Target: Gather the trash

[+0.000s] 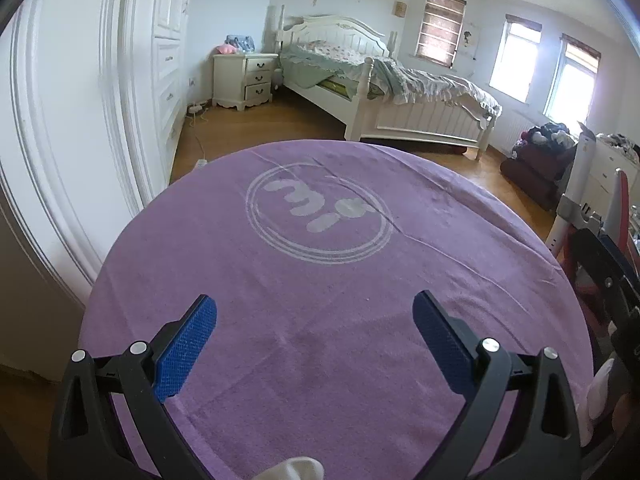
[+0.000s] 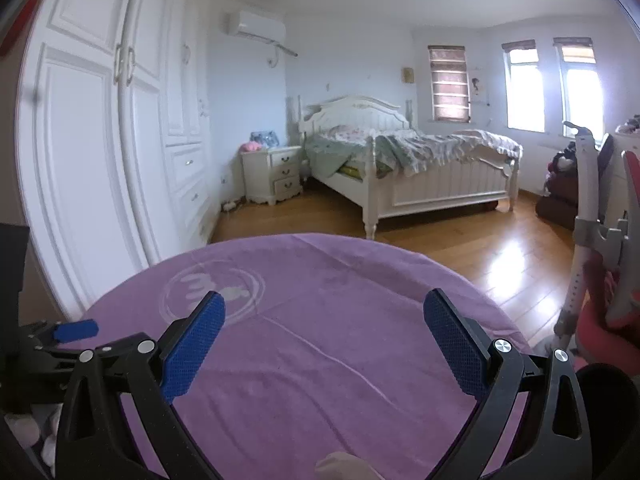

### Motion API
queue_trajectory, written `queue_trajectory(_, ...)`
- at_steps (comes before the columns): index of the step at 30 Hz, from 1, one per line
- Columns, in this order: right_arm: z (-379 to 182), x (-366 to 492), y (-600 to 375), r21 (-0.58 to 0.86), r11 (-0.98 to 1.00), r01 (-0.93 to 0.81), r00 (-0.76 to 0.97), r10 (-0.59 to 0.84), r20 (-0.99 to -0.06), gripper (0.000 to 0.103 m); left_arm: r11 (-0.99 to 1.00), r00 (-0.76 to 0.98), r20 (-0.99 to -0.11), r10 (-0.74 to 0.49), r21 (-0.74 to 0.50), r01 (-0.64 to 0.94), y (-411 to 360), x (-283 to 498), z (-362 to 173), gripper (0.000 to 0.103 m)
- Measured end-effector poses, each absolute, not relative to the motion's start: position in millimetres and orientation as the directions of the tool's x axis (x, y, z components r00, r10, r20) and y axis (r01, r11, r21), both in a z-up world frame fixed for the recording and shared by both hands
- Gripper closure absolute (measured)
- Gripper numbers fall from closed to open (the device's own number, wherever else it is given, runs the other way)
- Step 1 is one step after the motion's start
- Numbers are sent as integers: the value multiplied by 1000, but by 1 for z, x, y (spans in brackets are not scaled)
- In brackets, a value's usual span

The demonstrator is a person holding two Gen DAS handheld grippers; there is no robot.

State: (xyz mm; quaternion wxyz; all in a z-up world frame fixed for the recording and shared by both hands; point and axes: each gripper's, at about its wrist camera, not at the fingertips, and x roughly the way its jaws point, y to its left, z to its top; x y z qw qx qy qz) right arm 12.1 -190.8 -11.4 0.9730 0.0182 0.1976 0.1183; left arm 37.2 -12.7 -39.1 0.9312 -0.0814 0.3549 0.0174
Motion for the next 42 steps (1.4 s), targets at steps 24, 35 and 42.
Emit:
queue_trajectory(24, -10, 6, -190, 64, 979, -192, 911, 202, -359, 5, 988, 778, -628, 4, -117, -99, -20, 34, -35, 5)
queue_trajectory(35, -10, 6, -191, 64, 979, -192, 911, 203, -358, 5, 988, 777, -629, 8, -115, -103, -17, 35, -37, 5)
queue_trajectory(42, -10, 6, -192, 64, 979, -193, 911, 203, -358, 5, 988, 777, -630, 7, -114, -102, -17, 35, -37, 5)
